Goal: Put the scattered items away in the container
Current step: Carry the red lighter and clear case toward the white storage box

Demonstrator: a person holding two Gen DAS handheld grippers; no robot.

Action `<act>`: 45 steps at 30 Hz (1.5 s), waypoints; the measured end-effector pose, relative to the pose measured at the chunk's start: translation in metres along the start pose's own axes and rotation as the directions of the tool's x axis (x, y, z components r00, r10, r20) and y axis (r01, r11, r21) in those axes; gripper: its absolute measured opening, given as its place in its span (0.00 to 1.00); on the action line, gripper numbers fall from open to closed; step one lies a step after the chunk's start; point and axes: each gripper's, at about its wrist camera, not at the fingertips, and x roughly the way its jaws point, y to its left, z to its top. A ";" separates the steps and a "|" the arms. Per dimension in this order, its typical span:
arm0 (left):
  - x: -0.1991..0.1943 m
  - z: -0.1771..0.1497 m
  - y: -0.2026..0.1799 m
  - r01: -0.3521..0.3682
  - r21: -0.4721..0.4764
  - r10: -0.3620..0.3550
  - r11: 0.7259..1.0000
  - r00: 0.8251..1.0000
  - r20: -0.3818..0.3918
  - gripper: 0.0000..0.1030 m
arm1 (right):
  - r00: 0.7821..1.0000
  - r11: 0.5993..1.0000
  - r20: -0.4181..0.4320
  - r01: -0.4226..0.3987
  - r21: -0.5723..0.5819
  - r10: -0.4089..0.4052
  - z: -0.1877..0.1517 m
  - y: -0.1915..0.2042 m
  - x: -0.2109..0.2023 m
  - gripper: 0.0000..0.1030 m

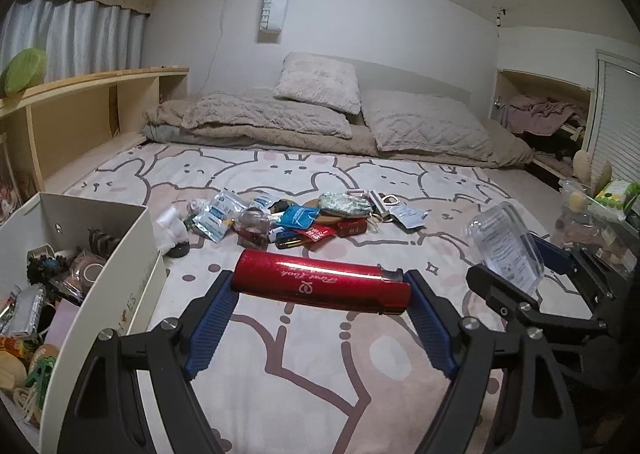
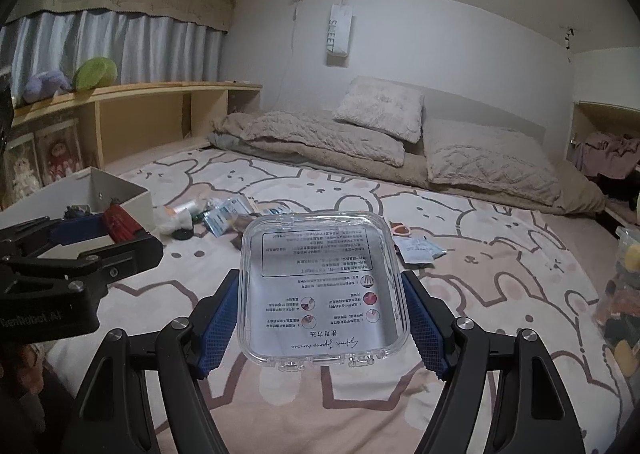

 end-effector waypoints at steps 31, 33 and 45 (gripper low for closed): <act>-0.096 0.025 0.026 -0.034 -0.024 0.038 0.999 0.987 0.158 0.81 | 0.988 0.995 0.131 -0.084 0.052 0.076 0.043 0.032 -0.077 0.75; -0.100 0.027 0.029 -0.037 -0.030 0.041 0.999 0.986 0.164 0.81 | 0.988 0.996 0.132 -0.081 0.046 0.075 0.044 0.035 -0.078 0.75; -0.116 0.029 0.049 -0.093 -0.045 0.099 0.995 0.979 0.178 0.81 | 0.984 0.991 0.139 -0.122 0.051 0.114 0.052 0.048 -0.081 0.75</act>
